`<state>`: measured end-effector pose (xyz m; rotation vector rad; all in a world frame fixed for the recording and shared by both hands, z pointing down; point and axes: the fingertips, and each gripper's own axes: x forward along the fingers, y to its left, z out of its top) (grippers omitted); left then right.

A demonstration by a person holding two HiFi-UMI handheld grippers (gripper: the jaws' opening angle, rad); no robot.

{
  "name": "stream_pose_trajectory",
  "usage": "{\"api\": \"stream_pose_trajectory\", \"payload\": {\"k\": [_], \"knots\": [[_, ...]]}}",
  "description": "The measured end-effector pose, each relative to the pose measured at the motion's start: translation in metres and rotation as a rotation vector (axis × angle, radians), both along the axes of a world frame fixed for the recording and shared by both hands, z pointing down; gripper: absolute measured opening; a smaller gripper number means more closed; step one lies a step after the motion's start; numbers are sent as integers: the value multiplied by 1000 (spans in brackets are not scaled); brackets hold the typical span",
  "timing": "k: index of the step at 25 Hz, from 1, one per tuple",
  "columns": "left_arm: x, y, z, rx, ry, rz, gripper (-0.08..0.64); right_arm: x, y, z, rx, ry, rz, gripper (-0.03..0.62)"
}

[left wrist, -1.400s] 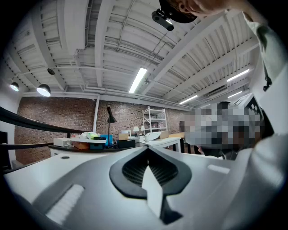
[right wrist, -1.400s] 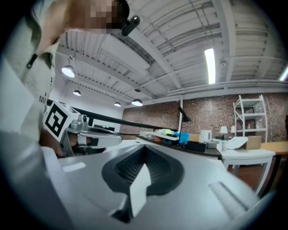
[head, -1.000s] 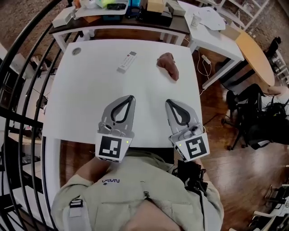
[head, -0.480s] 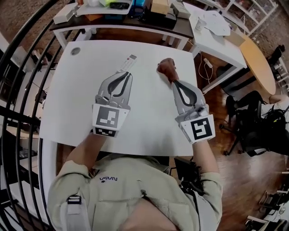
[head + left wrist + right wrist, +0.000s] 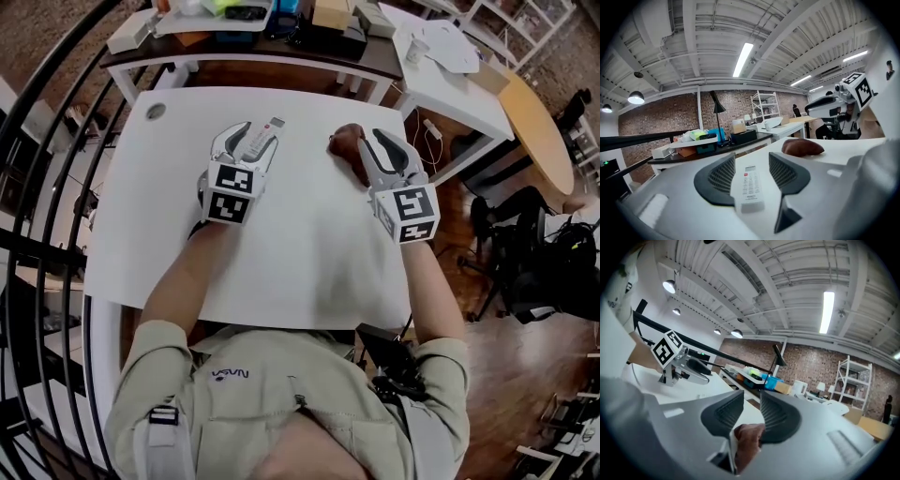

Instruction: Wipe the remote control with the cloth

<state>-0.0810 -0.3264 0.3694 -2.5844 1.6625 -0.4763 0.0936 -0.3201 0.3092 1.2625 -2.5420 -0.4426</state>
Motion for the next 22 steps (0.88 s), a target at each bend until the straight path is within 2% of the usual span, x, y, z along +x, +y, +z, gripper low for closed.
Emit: {"api": "stream_pose_trajectory", "payload": {"k": [7,12,19,22], "knots": [[-12,-34,65,-212,23,-13,371,17,-43,53,-152,30,68,184],[-11,-51,78,-284,18,-5,390,18,-52,76,-221,42,79,214],[-13,-50,98,-458,-38,-27,383,14,-66,97,-288,74,88,229],[-11,-54,98,-476,-56,-19,385,14,-70,105,-324,73,84,247]]}}
